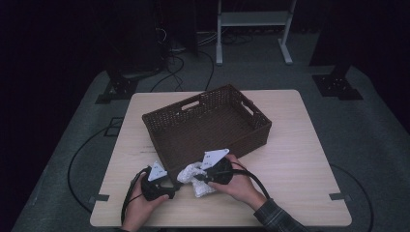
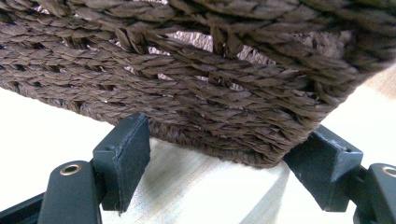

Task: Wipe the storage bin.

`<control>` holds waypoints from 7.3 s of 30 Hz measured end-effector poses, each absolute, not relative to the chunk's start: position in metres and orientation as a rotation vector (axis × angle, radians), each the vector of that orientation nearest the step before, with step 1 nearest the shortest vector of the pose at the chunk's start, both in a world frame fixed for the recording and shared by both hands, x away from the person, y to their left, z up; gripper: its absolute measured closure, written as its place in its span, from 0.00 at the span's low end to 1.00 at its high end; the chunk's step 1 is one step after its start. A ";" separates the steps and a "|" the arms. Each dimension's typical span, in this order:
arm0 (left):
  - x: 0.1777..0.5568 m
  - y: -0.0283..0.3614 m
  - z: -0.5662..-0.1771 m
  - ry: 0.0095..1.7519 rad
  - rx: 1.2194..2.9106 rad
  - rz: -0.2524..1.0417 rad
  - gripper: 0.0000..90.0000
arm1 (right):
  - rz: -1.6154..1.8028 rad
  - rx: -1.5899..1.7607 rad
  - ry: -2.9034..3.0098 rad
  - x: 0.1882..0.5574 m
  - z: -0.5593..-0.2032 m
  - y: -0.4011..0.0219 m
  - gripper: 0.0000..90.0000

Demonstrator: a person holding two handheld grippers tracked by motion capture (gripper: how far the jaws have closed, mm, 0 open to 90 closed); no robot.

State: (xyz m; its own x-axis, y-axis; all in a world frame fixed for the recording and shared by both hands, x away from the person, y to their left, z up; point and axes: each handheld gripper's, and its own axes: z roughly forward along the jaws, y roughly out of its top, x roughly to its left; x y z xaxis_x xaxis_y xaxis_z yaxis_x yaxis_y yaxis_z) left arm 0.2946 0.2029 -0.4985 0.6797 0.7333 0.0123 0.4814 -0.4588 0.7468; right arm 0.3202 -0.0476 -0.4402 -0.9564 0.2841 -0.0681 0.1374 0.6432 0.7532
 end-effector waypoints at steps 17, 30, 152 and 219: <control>0.295 0.203 -0.499 0.930 2.139 0.433 0.27 | 1.139 0.336 2.764 0.324 -0.465 -0.031 0.84; 0.295 0.203 -0.499 0.930 2.139 0.433 0.27 | 1.089 0.313 2.776 0.323 -0.471 -0.024 0.84; 0.274 0.232 -0.456 0.839 2.019 0.319 0.69 | 1.107 0.963 2.330 0.302 -0.450 -0.258 0.84; 0.320 0.125 -0.403 0.547 1.990 0.144 1.00 | 1.074 0.988 2.327 0.290 -0.455 -0.264 0.84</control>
